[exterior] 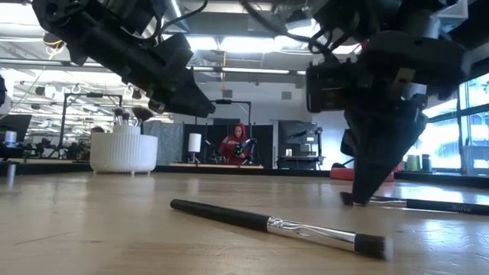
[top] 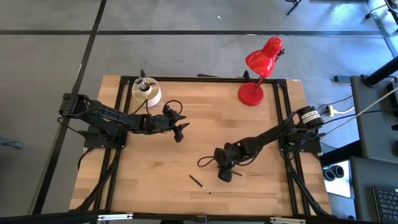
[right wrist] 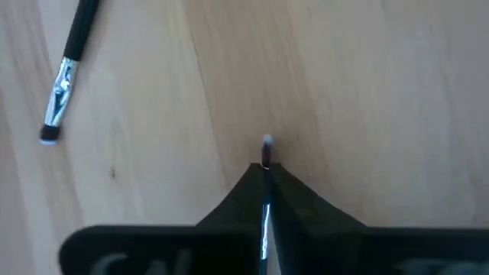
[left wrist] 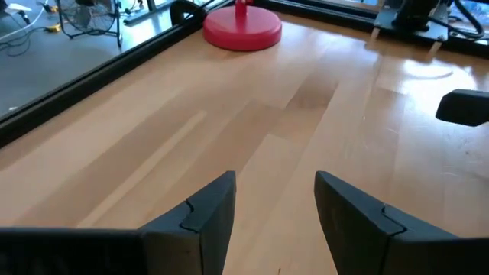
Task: Put items in baskets/containers
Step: Put the eyeshadow brush into the organizer
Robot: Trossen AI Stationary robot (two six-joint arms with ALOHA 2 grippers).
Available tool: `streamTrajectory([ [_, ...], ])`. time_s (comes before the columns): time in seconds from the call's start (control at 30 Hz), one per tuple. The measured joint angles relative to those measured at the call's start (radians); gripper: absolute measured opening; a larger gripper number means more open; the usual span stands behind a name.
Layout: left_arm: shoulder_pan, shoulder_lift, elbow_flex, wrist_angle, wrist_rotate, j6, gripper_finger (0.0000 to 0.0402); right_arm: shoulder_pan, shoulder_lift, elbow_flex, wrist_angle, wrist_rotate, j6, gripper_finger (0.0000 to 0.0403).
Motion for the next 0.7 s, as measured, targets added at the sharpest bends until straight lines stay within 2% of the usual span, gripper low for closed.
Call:
streamTrajectory([
  [0.13, 0.0, 0.0, 0.0, 0.007, 0.039, -0.017, 0.0175, -0.008, -0.054, -0.002, 0.066, 0.15, -0.088, 0.0006],
  [0.33, -0.026, 0.03, 0.0, 0.13, 0.142, 0.006, 0.0171, -0.012, -0.158, -0.001, 0.141, 0.552, -0.16, 0.0006],
  [0.4, -0.044, 0.048, 0.0, 0.182, 0.168, 0.047, 0.0171, -0.012, -0.17, -0.003, 0.166, 0.628, -0.193, 0.0006],
  [0.5, -0.069, 0.097, 0.0, 0.272, 0.201, 0.105, 0.0171, -0.013, -0.184, -0.003, 0.268, 0.642, -0.268, 0.0006],
  [0.7, -0.099, 0.198, 0.0, 0.473, 0.295, 0.215, 0.017, -0.02, -0.181, -0.002, 0.405, 0.518, -0.365, 0.0006],
])
